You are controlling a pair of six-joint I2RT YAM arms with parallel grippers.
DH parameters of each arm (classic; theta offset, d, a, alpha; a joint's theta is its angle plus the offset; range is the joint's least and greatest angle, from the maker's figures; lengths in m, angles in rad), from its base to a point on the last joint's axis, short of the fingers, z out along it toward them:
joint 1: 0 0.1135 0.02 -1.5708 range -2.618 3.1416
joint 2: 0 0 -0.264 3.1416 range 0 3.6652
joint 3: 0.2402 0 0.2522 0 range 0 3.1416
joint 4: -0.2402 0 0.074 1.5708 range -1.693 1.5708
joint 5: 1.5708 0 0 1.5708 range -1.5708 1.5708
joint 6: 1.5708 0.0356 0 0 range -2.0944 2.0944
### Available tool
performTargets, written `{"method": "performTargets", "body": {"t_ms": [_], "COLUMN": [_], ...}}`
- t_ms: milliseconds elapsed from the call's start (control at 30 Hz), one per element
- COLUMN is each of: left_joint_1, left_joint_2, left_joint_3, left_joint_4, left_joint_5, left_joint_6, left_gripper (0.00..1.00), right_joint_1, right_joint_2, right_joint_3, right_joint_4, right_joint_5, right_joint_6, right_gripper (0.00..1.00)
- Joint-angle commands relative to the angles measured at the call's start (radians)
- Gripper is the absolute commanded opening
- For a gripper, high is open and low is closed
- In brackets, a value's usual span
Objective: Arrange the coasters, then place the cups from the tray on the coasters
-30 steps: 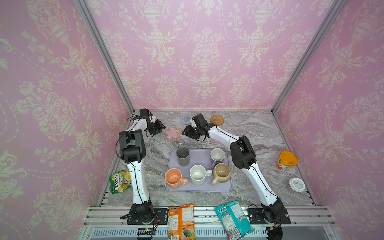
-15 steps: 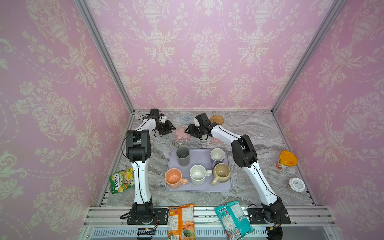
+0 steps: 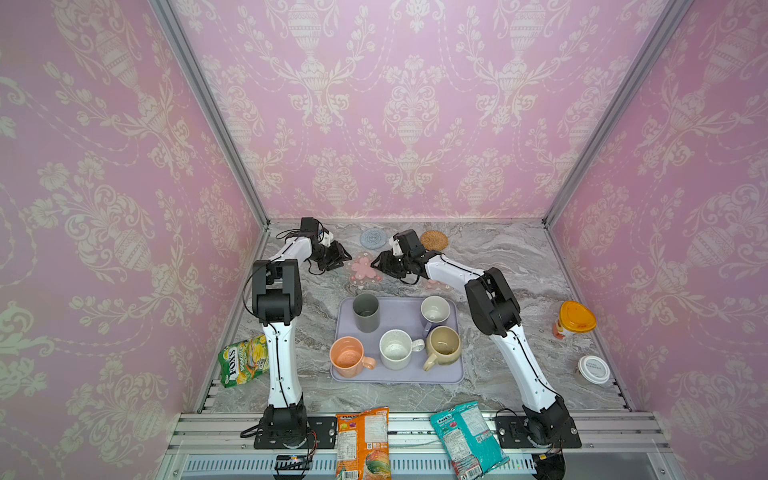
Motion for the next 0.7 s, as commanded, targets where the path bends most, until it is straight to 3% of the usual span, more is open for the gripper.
{"method": "performTargets", "body": {"t_ms": [0, 667], "left_joint_1": [-0.006, -0.035], "left_joint_2": [0.047, 0.076], "left_joint_3": [-0.028, 0.013], "left_joint_4": [-0.119, -0.081], "left_joint_5": [-0.010, 0.039], "left_joint_6": [-0.007, -0.056], "left_gripper": [0.48, 0.48], "right_joint_1": [0.003, 0.024], "right_joint_2": [-0.028, -0.074], "right_joint_3": [-0.086, -0.168], "right_joint_4": [-0.057, -0.013], "right_joint_5": [-0.005, -0.029], "right_joint_6": [0.036, 0.071], "right_gripper": [0.57, 0.57]}}
